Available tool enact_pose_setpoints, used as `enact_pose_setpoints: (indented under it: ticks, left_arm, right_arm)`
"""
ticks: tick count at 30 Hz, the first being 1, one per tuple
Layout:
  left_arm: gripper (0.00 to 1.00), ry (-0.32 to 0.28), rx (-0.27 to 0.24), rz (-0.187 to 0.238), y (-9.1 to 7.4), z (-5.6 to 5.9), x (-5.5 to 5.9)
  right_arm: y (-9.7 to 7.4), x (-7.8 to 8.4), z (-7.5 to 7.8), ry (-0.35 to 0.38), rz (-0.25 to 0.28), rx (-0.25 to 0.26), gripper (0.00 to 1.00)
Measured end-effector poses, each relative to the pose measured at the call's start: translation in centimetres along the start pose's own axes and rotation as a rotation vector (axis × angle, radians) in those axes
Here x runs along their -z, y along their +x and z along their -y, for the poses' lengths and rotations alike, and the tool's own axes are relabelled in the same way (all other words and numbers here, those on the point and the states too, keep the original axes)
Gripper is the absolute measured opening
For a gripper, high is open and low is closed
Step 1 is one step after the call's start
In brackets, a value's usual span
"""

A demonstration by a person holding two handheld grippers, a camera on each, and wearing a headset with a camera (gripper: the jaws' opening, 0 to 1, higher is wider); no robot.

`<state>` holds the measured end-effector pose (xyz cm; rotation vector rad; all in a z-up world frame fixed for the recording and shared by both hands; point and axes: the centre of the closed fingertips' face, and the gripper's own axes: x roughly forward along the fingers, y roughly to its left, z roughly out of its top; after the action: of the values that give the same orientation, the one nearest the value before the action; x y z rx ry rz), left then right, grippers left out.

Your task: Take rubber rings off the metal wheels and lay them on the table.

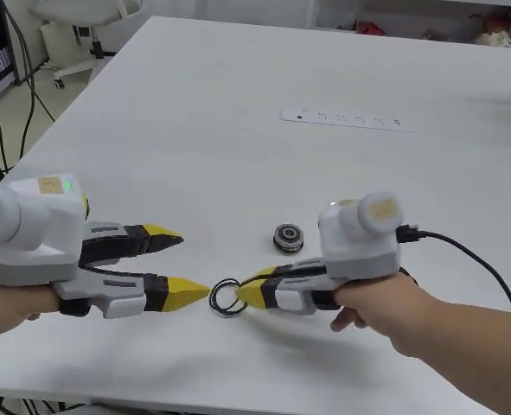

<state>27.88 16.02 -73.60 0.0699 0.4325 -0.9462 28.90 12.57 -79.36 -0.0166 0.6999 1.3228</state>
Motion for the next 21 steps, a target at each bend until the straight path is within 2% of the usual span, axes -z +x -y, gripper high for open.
enact_pose_setpoints:
  ticks: [8,11,21]
  left_arm:
    - [0.52,-0.002,0.002,-0.006,0.2,-0.2,0.1]
    - [0.53,-0.001,0.004,-0.006,0.3,-0.2,0.0]
    - [0.54,0.009,0.017,-0.016,1.1,-0.2,-0.4]
  right_arm:
    - [0.0,-0.2,0.0,-0.066,0.001,0.008,0.19]
    - [-0.1,-0.4,0.0,-0.084,0.011,0.010,0.27]
    - [-1.3,-1.7,0.0,-0.121,0.058,0.021,0.34]
